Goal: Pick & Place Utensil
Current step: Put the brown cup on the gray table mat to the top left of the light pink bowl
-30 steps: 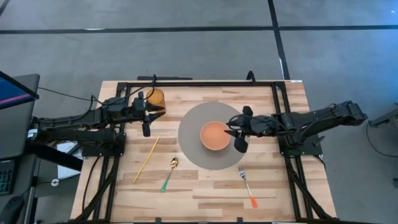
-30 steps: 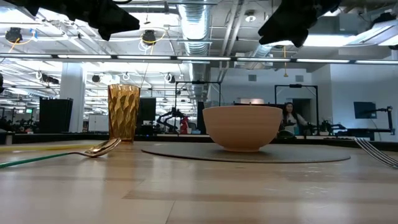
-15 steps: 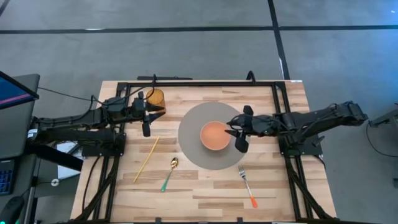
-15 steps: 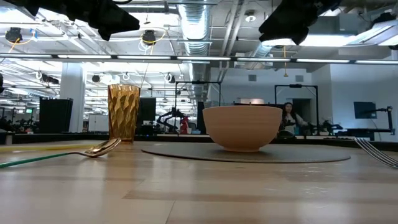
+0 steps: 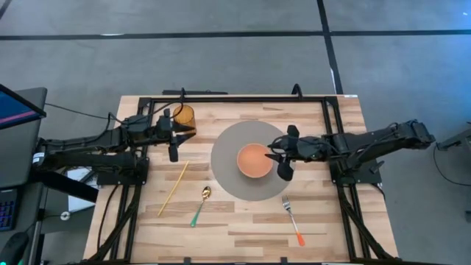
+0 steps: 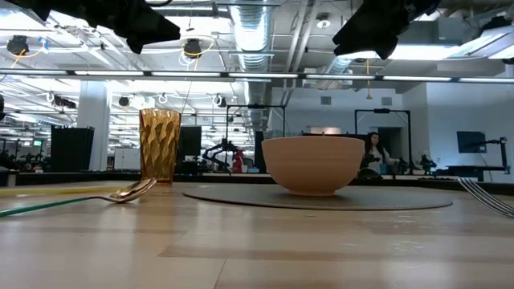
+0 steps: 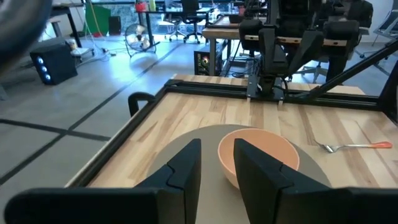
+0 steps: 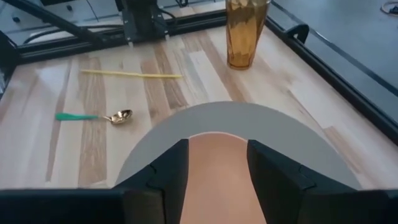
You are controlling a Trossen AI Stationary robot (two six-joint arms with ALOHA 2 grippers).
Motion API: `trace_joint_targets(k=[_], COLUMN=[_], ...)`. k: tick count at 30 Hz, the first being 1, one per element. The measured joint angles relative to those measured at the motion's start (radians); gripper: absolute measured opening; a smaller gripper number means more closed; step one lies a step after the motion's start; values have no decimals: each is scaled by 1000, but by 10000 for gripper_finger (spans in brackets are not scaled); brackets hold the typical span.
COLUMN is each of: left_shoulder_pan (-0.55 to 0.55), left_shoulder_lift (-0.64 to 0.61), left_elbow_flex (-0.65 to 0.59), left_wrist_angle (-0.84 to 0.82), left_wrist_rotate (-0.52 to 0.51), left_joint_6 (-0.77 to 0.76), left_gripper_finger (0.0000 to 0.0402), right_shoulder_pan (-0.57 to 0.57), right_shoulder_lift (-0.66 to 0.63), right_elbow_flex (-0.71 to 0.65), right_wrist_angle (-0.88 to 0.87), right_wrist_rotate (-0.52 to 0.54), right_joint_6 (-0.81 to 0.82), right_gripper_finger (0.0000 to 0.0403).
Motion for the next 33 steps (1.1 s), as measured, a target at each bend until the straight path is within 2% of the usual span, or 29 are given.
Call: trace_joint_targets(k=[7,11,17,25,33], left_shoulder_pan=[6,50,142,226,240], left_shoulder_lift=[113,235,382,468,477], left_elbow_flex=[23,126,308,327,324], left_wrist_angle=[-37,-120,-380,-537,-537], left_wrist_rotate=[-20,-124,-303,-273,-269], left_joint_6=[-7,7,14,-58,-61], left_gripper_finger=[97,97,97,97,97], right_shoulder_pan=[-34,-66,-113,-132,-132], right_shoulder_lift=[-1,-1,-1,-1,0], right_elbow_flex=[0,0,0,0,0], right_wrist_angle=[-33,-32,-29,-37,-37], right_wrist_rotate=[0,0,0,0,-1], right_joint_6=[30,31,31,31,31], right_gripper_finger=[154,152,157,155,154])
